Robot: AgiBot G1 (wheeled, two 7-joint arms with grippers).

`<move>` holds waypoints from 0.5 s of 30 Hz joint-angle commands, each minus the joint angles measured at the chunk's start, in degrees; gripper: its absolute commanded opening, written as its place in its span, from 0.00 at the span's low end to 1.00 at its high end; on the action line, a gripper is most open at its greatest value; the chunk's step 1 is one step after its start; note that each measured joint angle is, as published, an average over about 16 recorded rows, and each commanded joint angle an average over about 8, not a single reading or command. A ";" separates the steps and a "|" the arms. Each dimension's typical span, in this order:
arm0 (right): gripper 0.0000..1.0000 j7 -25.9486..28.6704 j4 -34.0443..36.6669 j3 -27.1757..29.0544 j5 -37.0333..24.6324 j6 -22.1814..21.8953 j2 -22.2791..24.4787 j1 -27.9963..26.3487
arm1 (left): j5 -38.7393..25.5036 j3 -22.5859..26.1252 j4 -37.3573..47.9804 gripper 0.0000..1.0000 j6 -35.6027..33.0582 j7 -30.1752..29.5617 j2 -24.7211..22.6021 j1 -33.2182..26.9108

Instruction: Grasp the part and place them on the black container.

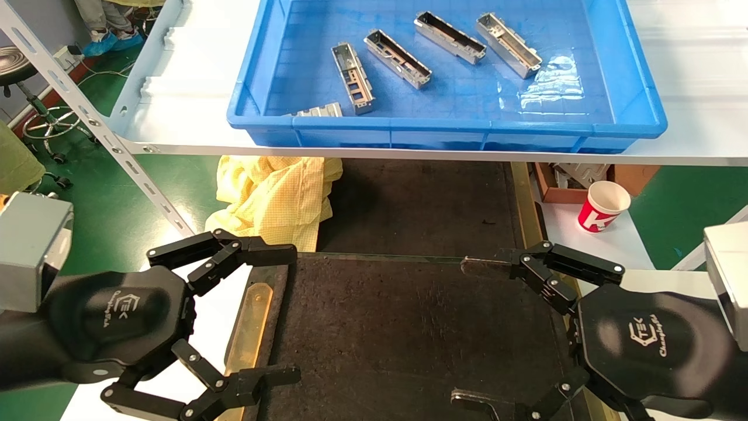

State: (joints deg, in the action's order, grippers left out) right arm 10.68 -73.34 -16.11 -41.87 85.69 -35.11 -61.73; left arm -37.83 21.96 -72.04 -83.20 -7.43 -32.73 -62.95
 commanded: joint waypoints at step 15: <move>1.00 0.00 0.00 0.00 0.00 0.00 0.00 0.00 | 0.00 0.00 0.00 0.00 0.00 0.00 0.00 0.00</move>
State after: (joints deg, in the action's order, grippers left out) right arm 10.68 -73.34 -16.11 -41.87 85.69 -35.11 -61.73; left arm -37.83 21.96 -72.03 -83.20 -7.43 -32.73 -62.95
